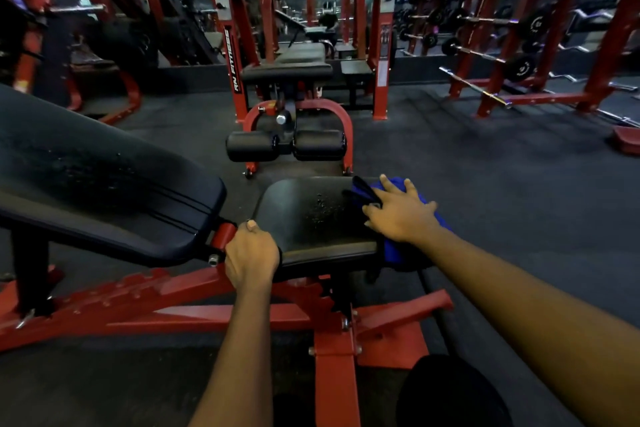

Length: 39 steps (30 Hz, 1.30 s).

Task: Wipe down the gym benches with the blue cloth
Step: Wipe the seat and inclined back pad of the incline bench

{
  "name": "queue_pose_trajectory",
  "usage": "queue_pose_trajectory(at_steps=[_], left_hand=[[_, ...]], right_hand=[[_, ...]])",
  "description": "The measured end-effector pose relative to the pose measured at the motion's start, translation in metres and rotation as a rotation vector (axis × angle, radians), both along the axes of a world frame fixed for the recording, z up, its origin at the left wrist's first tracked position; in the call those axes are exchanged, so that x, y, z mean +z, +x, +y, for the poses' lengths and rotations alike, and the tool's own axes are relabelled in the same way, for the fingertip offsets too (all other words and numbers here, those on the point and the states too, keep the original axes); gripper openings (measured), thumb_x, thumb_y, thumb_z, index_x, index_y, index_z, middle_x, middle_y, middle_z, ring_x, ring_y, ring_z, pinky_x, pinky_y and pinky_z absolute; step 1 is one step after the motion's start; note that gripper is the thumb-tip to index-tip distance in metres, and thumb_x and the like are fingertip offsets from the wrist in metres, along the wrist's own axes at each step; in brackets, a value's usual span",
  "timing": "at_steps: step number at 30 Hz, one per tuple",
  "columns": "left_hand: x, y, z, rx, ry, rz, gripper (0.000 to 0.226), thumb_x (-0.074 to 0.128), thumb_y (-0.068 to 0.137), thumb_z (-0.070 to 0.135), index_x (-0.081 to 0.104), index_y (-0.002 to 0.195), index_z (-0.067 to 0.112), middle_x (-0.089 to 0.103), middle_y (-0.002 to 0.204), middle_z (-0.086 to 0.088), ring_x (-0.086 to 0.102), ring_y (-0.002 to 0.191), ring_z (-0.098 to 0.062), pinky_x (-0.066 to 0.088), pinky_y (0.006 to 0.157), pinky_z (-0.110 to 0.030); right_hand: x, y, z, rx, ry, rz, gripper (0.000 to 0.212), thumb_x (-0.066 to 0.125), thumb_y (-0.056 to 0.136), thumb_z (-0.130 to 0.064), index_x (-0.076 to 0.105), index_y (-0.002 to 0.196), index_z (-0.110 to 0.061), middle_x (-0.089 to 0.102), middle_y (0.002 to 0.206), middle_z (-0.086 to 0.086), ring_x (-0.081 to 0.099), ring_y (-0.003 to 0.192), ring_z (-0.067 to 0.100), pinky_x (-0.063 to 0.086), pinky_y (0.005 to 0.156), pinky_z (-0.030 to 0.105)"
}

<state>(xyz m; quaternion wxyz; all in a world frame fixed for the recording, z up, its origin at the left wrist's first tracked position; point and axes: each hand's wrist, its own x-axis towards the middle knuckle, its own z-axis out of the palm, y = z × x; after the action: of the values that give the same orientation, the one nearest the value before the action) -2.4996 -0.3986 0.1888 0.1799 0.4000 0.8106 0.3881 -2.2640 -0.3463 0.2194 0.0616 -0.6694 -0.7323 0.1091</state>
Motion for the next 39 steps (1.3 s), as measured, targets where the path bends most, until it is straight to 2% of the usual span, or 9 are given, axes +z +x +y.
queue_pose_trajectory(at_steps=[3,8,13,21,25,31,34,37,39], left_hand=[[-0.003,0.000,0.000,0.018,0.017,0.005,0.044,0.026,0.106,0.031,0.057,0.126,0.008,0.057,0.127,-0.027,0.053,0.115,-0.045,0.040,0.092,-0.046],[-0.001,0.002,0.001,0.053,0.028,-0.023,0.043,0.028,0.106,0.032,0.059,0.124,0.010,0.058,0.125,-0.026,0.054,0.112,-0.045,0.042,0.090,-0.046],[0.000,0.003,0.001,0.045,0.033,0.001,0.044,0.027,0.106,0.031,0.059,0.125,0.008,0.059,0.124,-0.026,0.054,0.112,-0.044,0.042,0.089,-0.045],[-0.001,0.004,-0.001,0.048,0.061,-0.005,0.044,0.027,0.106,0.031,0.058,0.125,0.006,0.058,0.124,-0.026,0.054,0.112,-0.044,0.040,0.086,-0.043],[0.001,0.005,-0.002,0.059,0.050,-0.004,0.045,0.028,0.106,0.032,0.058,0.127,0.006,0.058,0.125,-0.027,0.054,0.113,-0.044,0.041,0.089,-0.045],[-0.003,0.005,-0.002,0.053,0.077,0.002,0.045,0.028,0.106,0.032,0.060,0.121,0.005,0.060,0.121,-0.027,0.055,0.109,-0.043,0.041,0.085,-0.043],[-0.004,0.005,0.001,0.065,0.073,0.002,0.045,0.028,0.106,0.032,0.061,0.120,0.005,0.060,0.119,-0.026,0.056,0.108,-0.043,0.041,0.085,-0.043],[-0.005,0.004,0.003,0.069,0.080,0.012,0.046,0.028,0.105,0.033,0.062,0.117,0.003,0.062,0.115,-0.026,0.057,0.104,-0.043,0.042,0.084,-0.044],[-0.006,0.005,0.003,0.075,0.091,0.014,0.046,0.029,0.105,0.033,0.062,0.116,0.003,0.062,0.115,-0.026,0.057,0.103,-0.043,0.042,0.084,-0.045]], right_hand=[[0.007,-0.005,0.018,-0.046,-0.041,0.039,0.060,0.045,0.095,-0.049,0.027,0.151,-0.041,-0.001,0.165,-0.010,-0.004,0.151,0.033,0.010,0.107,0.074],[-0.014,0.002,-0.017,-0.081,0.149,0.063,0.059,0.043,0.096,-0.048,0.027,0.152,-0.036,0.007,0.165,-0.011,0.002,0.152,0.020,0.016,0.115,0.061],[0.006,0.002,0.041,-0.065,-0.038,0.071,0.062,0.047,0.095,-0.043,0.026,0.153,-0.034,0.003,0.166,-0.008,0.000,0.152,0.026,0.016,0.116,0.061],[-0.016,0.017,0.002,-0.089,0.099,0.132,0.059,0.039,0.099,-0.045,0.025,0.154,-0.032,0.005,0.165,-0.010,0.001,0.152,0.019,0.014,0.120,0.057],[0.002,0.012,0.056,-0.102,-0.038,0.105,0.063,0.041,0.096,-0.044,0.023,0.155,-0.031,0.004,0.165,-0.008,0.004,0.152,0.026,0.016,0.119,0.055],[-0.016,0.024,0.054,0.068,0.022,0.001,0.057,0.043,0.095,-0.047,0.039,0.149,-0.027,0.007,0.165,-0.003,0.006,0.152,0.027,0.015,0.120,0.054],[-0.024,0.041,0.041,0.010,0.058,0.192,0.061,0.047,0.099,-0.038,0.028,0.155,-0.021,0.011,0.164,-0.007,0.006,0.152,0.021,0.011,0.123,0.044],[-0.006,0.033,0.070,-0.163,-0.029,0.275,0.056,0.046,0.095,-0.039,0.038,0.148,-0.022,0.035,0.157,0.007,0.038,0.139,0.032,0.031,0.113,0.044],[0.009,0.015,0.080,-0.185,-0.065,0.182,0.048,0.045,0.091,-0.041,0.047,0.137,-0.030,0.051,0.142,0.008,0.051,0.121,0.032,0.038,0.100,0.042]])
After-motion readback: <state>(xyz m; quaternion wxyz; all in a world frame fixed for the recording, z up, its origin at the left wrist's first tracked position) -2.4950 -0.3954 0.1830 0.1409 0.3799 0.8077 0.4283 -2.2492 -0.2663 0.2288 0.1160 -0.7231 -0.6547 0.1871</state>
